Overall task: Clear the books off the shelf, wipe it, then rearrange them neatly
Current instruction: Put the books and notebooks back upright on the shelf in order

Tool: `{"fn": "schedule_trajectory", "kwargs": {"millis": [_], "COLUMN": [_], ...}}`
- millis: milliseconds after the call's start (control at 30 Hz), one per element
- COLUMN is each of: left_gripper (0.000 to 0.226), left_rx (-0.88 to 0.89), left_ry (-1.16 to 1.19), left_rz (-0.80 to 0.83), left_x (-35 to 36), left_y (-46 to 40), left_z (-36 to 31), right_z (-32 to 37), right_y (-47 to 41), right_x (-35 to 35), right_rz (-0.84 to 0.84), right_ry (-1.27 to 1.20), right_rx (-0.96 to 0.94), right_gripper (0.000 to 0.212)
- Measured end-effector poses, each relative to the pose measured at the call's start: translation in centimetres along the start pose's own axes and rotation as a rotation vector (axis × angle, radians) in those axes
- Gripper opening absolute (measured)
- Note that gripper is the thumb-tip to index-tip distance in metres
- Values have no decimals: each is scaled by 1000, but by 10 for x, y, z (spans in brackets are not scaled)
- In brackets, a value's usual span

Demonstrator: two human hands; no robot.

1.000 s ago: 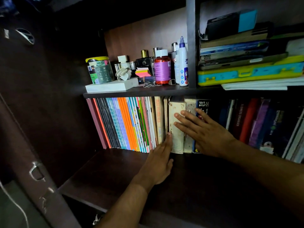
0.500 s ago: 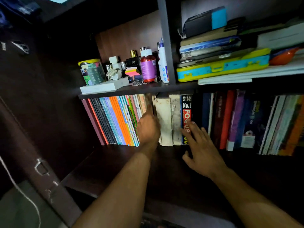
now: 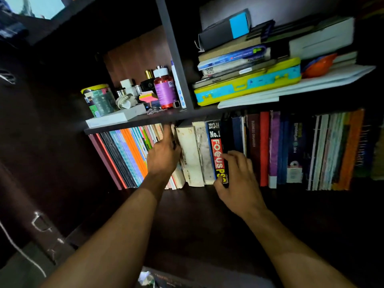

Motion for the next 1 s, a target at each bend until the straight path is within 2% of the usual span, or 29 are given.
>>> {"fn": "schedule_trajectory", "kwargs": {"millis": [100,167,367,500,633,833,933,1000], "left_gripper": [77,73,56,50,47,59,63,60], "left_rx": [129,156,64,35,-13,-170,-237,-238], "left_ry": [-123,-172,-172,-155,26,513,595,571], "left_rz": [-3,3,-21,-52,-157,-318,-294,-187], "left_x": [-4,-8,-7,-6,-5,-25,-37,-30], "left_y": [-5,-10,-14,-12,9,47,86,111], "left_z": [2,4,-5,-10,-4,15,23,37], "right_z": [0,-2,-1,-1,2,3,9,12], "right_y": [0,-1,-1,-1,-3,-1,-1,-1], "right_x": [1,1,2,0,-1,0,-7,-11], "right_rz": [-24,-53,-41,-102,-129,-58,-165,-219], "right_ry": [-28,-52,-34,-19,-26,-29,-16,-3], "right_rx": [32,57,78,92,97,109,143,179], "right_gripper": [64,66,64,65,70,78,77,78]}}
Point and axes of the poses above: each hand's wrist, its own y-axis away from the middle knuckle, its own x-axis out of the palm, z = x × y, the point moved 1 cm from there along -y, towards the middle knuckle, and after that the axes turned 12 degrees about -x, right-handed, at the moved point
